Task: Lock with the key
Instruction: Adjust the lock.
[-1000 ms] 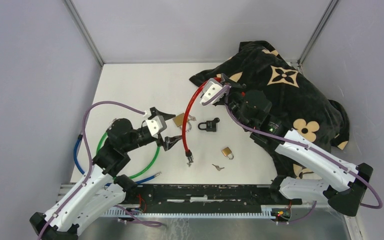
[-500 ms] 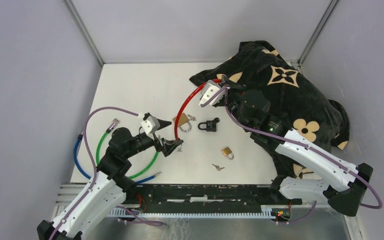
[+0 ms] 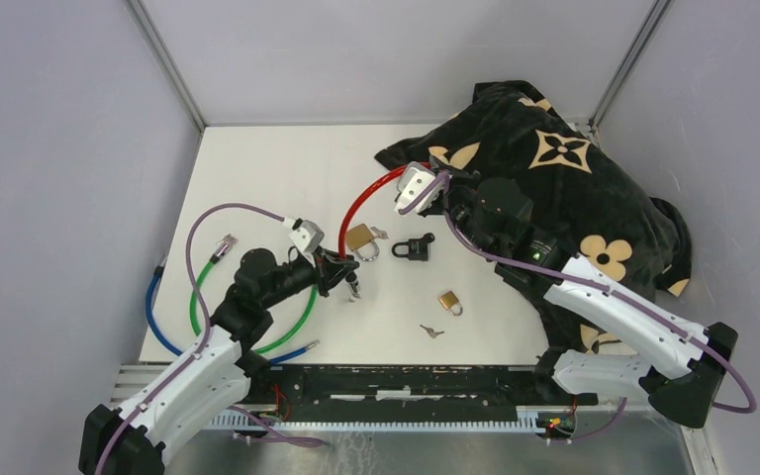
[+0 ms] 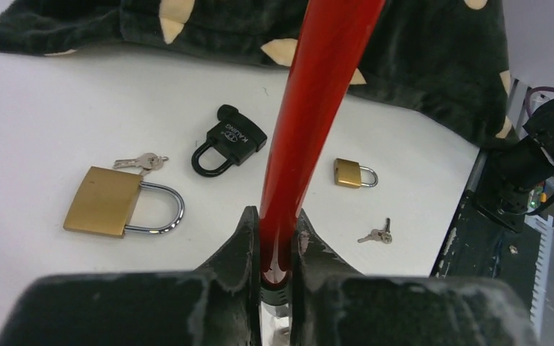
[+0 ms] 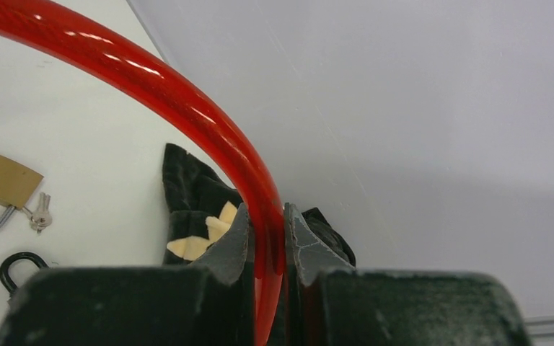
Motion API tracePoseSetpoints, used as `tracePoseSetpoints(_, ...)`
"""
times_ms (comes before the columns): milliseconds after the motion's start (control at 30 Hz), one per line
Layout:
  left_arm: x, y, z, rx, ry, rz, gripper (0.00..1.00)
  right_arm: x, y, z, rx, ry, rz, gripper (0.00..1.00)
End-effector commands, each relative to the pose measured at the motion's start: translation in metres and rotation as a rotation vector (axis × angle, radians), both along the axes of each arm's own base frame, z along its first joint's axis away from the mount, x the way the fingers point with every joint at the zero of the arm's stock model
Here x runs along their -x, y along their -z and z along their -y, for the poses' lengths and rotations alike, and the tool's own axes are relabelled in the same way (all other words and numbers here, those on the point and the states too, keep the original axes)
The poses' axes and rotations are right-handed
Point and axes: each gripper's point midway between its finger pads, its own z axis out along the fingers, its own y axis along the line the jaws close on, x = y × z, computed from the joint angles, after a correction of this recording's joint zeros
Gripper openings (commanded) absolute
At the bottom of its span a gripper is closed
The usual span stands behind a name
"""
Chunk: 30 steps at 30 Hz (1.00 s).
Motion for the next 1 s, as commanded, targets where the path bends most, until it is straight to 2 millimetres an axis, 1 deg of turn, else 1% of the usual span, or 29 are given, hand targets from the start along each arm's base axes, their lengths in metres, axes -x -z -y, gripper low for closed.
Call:
tracePoseSetpoints(0,-0.002,-0.019,0.004,0.116,-0.018,-0.020,0.02,0.011,-0.054,-0.007,-0.204,-0.065,0.035,0.00)
tracePoseSetpoints(33,-0.003,-0.026,0.004,0.151,-0.029,-0.023,0.02,0.011,-0.052,-0.009,-0.226,-0.068,0.018,0.00)
tracePoseSetpoints(67,-0.005,-0.036,0.003,0.198,-0.049,-0.011,0.02,0.012,-0.049,-0.012,-0.272,-0.077,-0.013,0.00)
tracePoseSetpoints(133,-0.010,-0.069,-0.004,0.325,-0.097,0.049,0.02,0.017,-0.035,-0.022,-0.366,-0.120,-0.095,0.00)
tracePoseSetpoints(167,-0.010,-0.087,-0.008,0.371,-0.105,0.095,0.02,0.021,-0.026,-0.030,-0.426,-0.151,-0.149,0.04)
tracePoseSetpoints(200,-0.009,-0.102,-0.010,0.400,-0.105,0.137,0.02,0.025,-0.016,-0.037,-0.466,-0.181,-0.197,0.12)
tracePoseSetpoints(233,-0.005,-0.118,-0.014,0.419,-0.099,0.194,0.02,0.030,-0.010,-0.044,-0.514,-0.221,-0.239,0.18)
tracePoseSetpoints(267,-0.001,-0.129,-0.015,0.416,-0.086,0.245,0.02,0.033,0.000,-0.049,-0.542,-0.243,-0.274,0.21)
tracePoseSetpoints(300,0.005,-0.138,-0.015,0.402,-0.065,0.305,0.02,0.037,0.005,-0.052,-0.576,-0.267,-0.300,0.23)
tracePoseSetpoints(367,0.014,-0.152,-0.018,0.383,-0.043,0.404,0.02,0.041,0.022,-0.054,-0.603,-0.283,-0.326,0.27)
tracePoseSetpoints(433,0.017,-0.160,-0.024,0.393,-0.066,0.441,0.02,0.043,0.037,-0.053,-0.624,-0.286,-0.338,0.29)
tracePoseSetpoints(533,0.020,-0.163,-0.030,0.425,-0.085,0.454,0.02,0.044,0.063,-0.055,-0.610,-0.286,-0.366,0.34)
tracePoseSetpoints(667,0.023,-0.159,-0.032,0.444,-0.086,0.439,0.02,0.040,0.093,-0.052,-0.567,-0.259,-0.388,0.39)
tracePoseSetpoints(767,0.023,-0.157,-0.033,0.439,-0.092,0.448,0.02,0.031,0.112,-0.041,-0.540,-0.221,-0.395,0.47)
tracePoseSetpoints(867,0.023,-0.155,-0.034,0.443,-0.095,0.440,0.02,0.028,0.124,-0.037,-0.525,-0.243,-0.421,0.54)
tracePoseSetpoints(967,0.021,-0.152,-0.036,0.443,-0.105,0.427,0.02,0.029,0.129,-0.033,-0.513,-0.287,-0.434,0.61)
